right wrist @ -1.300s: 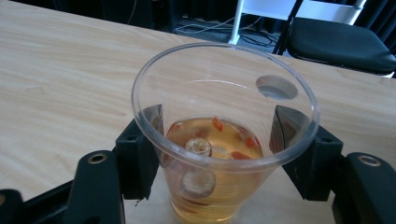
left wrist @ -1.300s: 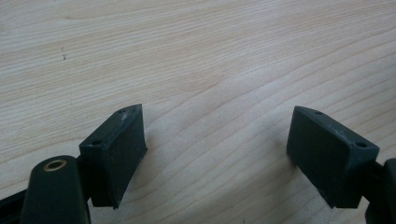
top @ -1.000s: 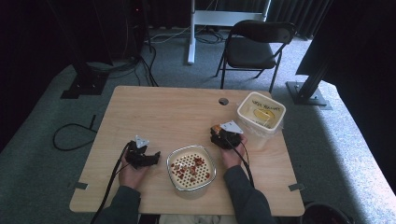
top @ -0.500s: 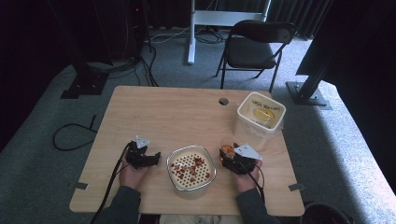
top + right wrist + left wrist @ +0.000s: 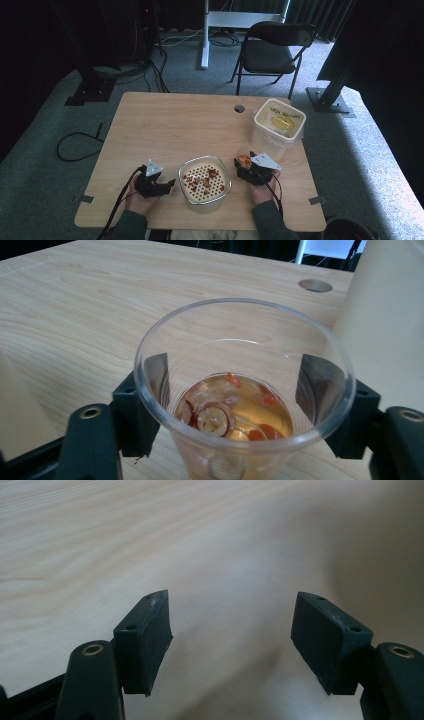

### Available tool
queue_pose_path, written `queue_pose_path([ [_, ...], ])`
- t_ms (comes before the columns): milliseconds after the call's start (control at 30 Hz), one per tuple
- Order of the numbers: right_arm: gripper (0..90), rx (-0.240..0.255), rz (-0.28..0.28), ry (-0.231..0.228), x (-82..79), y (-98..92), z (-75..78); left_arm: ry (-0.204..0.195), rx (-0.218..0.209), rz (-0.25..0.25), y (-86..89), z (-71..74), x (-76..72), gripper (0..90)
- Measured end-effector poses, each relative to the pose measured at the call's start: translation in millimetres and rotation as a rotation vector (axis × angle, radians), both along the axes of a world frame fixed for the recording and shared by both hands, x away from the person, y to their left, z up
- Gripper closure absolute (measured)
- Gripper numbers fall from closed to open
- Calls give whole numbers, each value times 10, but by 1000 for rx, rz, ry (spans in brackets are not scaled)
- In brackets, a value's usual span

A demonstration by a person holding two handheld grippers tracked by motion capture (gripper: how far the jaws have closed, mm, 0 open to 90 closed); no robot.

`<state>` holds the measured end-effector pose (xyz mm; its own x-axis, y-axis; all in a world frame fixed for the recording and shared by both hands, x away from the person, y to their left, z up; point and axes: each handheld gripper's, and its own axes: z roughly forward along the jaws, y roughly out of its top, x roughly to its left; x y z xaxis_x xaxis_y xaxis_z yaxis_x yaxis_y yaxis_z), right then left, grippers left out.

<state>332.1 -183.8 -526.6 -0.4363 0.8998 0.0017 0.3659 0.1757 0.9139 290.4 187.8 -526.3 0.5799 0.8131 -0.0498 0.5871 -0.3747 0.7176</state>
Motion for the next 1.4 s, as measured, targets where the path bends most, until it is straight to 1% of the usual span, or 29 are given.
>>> queue_pose_path([
  [33,302,0,0,0,0,0,0,0,0,0,0,0,0,327],
  [67,306,-1,-1,-1,-3,-2,2,-5,-19,-29,-21,26,-147,327],
  [200,327,-11,-1,-4,-54,-35,33,-13,-70,-74,-40,74,-323,327],
  [300,331,-17,2,0,-93,-75,81,-19,-98,-114,-78,106,-386,327],
  [400,333,-19,-7,4,-145,-130,143,-22,-122,-141,-119,132,-394,327],
  [467,333,-21,-20,6,-182,-170,190,-27,-116,-143,-136,144,-379,328],
  [533,333,-27,-28,10,-213,-221,243,-23,-121,-142,-140,149,-353,328],
  [667,335,-31,-46,0,-270,-316,357,-28,-118,-148,-188,154,-304,328],
  [833,342,-41,-48,-16,-313,-388,506,-25,-120,-165,-275,152,-239,328],
  [867,344,-44,-47,-22,-317,-399,532,-25,-115,-174,-325,154,-198,328],
  [967,346,-55,-49,-29,-323,-420,602,-24,-119,-185,-395,144,-124,328],
  [1033,348,-67,-40,-34,-318,-429,645,-25,-119,-193,-446,142,-76,328],
  [1133,348,-79,-36,-43,-313,-441,707,-26,-118,-195,-523,139,7,328],
  [1200,348,-80,-32,-46,-311,-451,745,-29,-111,-202,-581,142,61,328],
  [1267,348,-95,-29,-54,-316,-452,778,-36,-103,-209,-654,147,108,328],
  [1300,348,-100,-27,-58,-323,-451,794,-38,-106,-214,-691,145,131,328],
  [1400,348,-113,-17,-70,-341,-453,843,-26,-131,-220,-772,121,199,330],
])
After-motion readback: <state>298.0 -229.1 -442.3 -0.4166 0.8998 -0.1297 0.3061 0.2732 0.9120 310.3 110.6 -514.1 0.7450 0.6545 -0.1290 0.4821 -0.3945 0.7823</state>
